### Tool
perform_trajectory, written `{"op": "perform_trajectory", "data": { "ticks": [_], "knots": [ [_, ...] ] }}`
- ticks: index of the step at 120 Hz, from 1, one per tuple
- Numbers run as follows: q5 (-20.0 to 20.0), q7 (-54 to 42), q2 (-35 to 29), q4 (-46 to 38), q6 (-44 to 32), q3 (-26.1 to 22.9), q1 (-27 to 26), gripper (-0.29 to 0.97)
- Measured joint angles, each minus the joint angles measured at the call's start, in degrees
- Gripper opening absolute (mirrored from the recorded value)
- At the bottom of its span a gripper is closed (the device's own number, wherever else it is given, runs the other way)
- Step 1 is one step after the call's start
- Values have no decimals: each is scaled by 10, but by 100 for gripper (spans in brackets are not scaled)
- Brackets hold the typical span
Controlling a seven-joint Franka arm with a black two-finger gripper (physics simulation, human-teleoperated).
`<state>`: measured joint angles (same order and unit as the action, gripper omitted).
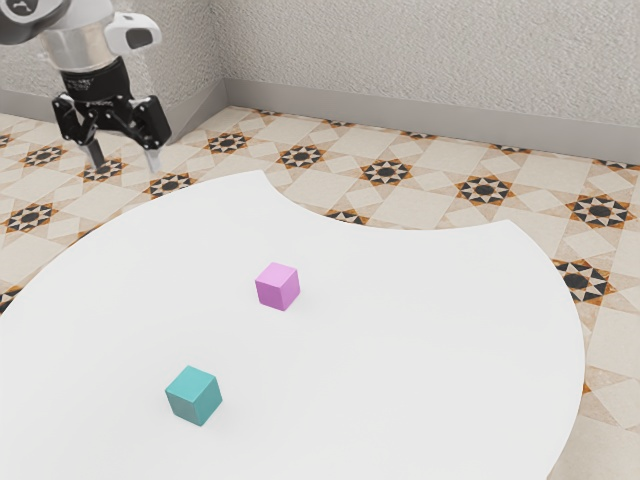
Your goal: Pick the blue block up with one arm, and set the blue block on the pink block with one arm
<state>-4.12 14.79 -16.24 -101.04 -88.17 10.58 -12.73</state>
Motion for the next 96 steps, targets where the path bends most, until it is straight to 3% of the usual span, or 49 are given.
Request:
{"op": "perform_trajectory", "data": {
  "ticks": [16,33,44,60,96],
  "knots": [
    [4,14,-9,-9,-16,-5,1,68],
    [9,25,-1,-107,-53,1,5,68],
    [9,32,6,-207,-119,24,5,68],
    [12,38,41,-286,-221,44,6,68],
    [24,12,101,-375,-422,47,5,68]
  ]
}}
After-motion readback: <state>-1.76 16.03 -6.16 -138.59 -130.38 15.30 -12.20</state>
